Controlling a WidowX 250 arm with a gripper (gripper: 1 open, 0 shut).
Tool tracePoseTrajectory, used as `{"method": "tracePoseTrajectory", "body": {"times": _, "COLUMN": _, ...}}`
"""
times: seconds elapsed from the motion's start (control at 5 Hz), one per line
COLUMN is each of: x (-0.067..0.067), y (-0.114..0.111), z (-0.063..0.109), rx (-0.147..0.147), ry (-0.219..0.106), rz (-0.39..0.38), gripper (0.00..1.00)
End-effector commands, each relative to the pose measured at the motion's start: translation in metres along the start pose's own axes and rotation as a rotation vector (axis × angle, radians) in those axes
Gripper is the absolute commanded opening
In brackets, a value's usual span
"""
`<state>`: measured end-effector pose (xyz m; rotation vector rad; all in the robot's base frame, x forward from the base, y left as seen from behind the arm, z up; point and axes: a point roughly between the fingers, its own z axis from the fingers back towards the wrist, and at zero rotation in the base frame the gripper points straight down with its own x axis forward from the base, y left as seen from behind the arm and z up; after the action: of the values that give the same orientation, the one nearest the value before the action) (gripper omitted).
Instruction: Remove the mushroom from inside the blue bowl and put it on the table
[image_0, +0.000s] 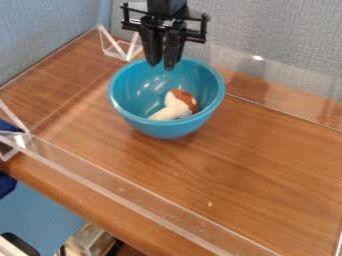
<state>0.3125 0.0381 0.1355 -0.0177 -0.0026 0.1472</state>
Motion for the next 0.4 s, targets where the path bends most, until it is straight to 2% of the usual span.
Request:
{"method": "tracePoseTrajectory", "body": {"times": 0.0, "x": 0.0033, "y": 0.0044, "z": 0.0029, "rx": 0.004, "ry": -0.035, "rz": 0.037, "gripper": 1.0}}
{"method": "tracePoseTrajectory", "body": {"times": 0.2, "x": 0.005, "y": 0.0058, "z": -0.0051, "rx": 0.003, "ry": -0.03, "rz": 0.069, "gripper": 1.0}}
